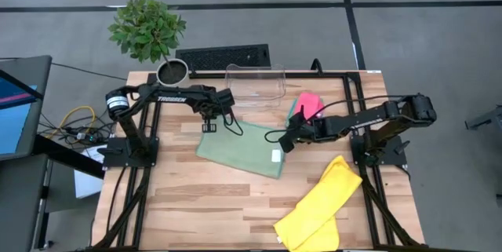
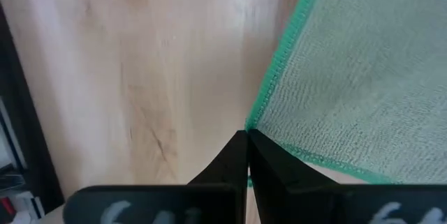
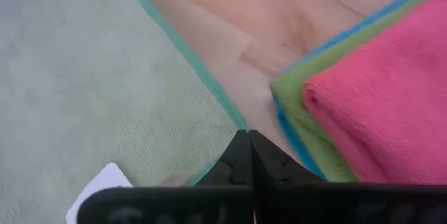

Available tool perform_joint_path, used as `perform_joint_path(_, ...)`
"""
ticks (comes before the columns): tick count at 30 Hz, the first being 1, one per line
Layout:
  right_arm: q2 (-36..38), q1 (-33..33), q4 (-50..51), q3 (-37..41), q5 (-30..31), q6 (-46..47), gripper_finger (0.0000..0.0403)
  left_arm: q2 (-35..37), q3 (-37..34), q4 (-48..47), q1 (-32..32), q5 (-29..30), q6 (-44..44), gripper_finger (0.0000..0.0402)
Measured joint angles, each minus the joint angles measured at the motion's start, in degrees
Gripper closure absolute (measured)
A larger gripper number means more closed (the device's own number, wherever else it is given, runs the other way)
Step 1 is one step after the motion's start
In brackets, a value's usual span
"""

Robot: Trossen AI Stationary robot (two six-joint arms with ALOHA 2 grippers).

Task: Fold microfiber towels
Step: Fold the light green microfiber towel

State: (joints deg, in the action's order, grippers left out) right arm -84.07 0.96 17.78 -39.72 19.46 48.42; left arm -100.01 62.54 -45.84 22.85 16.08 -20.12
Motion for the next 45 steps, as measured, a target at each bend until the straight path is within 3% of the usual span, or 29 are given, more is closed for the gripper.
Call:
perform_joint_path(6, -0.7, 0.4, -0.2, 0.0, -0.3, 0.0, 0.0376, -0.4, -0.1, 1.9, 0.0, -2.6, 0.5, 0.0401)
perform_joint_path(15, -0.7, 0.9, 0.0, 0.0, 0.3, -0.9, 0.0347, -0.4, -0.1, 1.6, 0.0, 0.6, 3.4, 0.0396)
perform_joint_path(25, 1.8, 1.9, 0.4, -0.4, 0.5, -1.3, 0.0302, 0.2, -0.1, -2.5, -0.1, 2.3, 7.4, 0.0305)
perform_joint_path(29, 3.6, 5.5, -3.3, -2.0, 4.9, -2.0, 0.0299, 4.2, -0.2, -4.1, -0.4, 2.4, 12.3, 0.0292)
perform_joint_path(31, 3.5, 9.2, -9.0, -1.9, 6.6, -3.6, 0.0302, 8.0, -0.9, -3.3, -0.7, -1.8, 16.6, 0.0294)
perform_joint_path(35, -0.5, 18.9, -22.2, -0.5, 16.5, -7.2, 0.0309, 18.8, -9.3, 14.4, -4.6, -15.1, 24.2, 0.0311)
perform_joint_path(38, -6.5, 23.8, -31.4, 0.5, 22.7, -9.1, 0.0315, 26.0, -19.9, 31.8, -9.8, -13.9, 28.8, 0.0332)
perform_joint_path(42, -15.1, 26.0, -42.5, 0.1, 22.7, -9.9, 0.0326, 29.9, -33.1, 51.5, -16.2, -12.2, 35.7, 0.0364)
perform_joint_path(45, -20.5, 26.4, -46.9, -0.7, 21.7, -9.7, 0.0334, 29.2, -38.6, 59.8, -19.9, -10.9, 39.7, 0.039)
